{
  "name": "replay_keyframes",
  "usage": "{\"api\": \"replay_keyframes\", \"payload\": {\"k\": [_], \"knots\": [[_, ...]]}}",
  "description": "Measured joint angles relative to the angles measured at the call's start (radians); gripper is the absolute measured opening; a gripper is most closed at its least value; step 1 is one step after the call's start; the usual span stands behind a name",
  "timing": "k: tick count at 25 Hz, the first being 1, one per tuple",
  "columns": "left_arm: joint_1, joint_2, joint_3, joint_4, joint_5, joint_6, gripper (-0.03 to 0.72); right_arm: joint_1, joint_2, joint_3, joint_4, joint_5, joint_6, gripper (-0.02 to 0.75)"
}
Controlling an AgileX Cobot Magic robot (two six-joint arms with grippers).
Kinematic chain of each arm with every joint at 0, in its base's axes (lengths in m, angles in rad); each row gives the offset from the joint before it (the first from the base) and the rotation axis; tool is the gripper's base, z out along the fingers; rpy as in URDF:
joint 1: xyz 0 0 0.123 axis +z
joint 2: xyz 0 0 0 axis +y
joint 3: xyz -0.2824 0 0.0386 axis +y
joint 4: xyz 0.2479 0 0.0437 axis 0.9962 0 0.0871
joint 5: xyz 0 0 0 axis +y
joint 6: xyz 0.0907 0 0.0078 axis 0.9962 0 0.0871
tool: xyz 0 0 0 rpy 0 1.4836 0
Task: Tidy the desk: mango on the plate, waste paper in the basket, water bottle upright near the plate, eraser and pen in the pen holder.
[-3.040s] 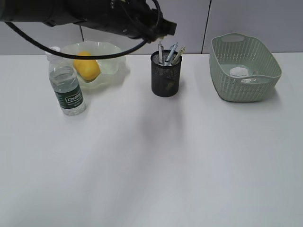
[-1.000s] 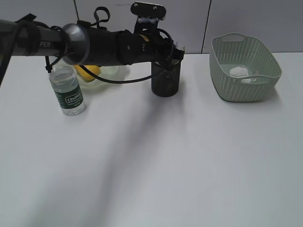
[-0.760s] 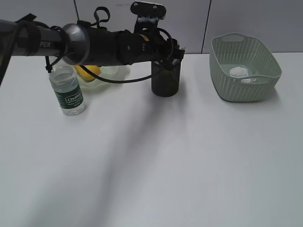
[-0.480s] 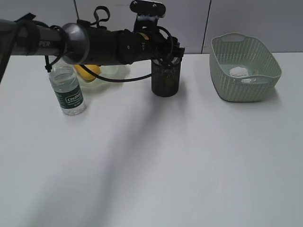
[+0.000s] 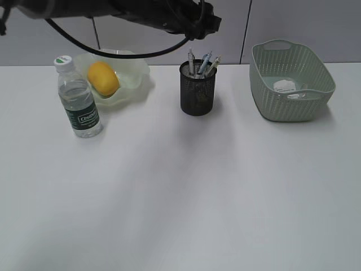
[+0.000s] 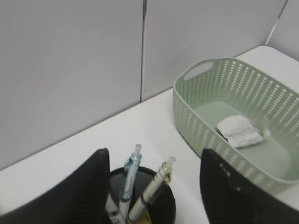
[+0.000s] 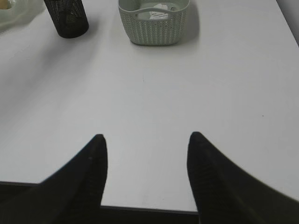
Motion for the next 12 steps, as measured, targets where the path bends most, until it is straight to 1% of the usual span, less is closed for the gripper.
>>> {"api": "replay_keyframes", "payload": {"k": [10,12], "knots": [[0.000,-0.185,0.000,-0.010,0.585,0.000,0.466,0.000,0.000,0.000,0.000,0.000,0.000,0.439],[0.000,-0.215,0.000,-0.026,0.679,0.000,0.466,0.000,0.000,0.000,0.000,0.000,0.000,0.439]]}}
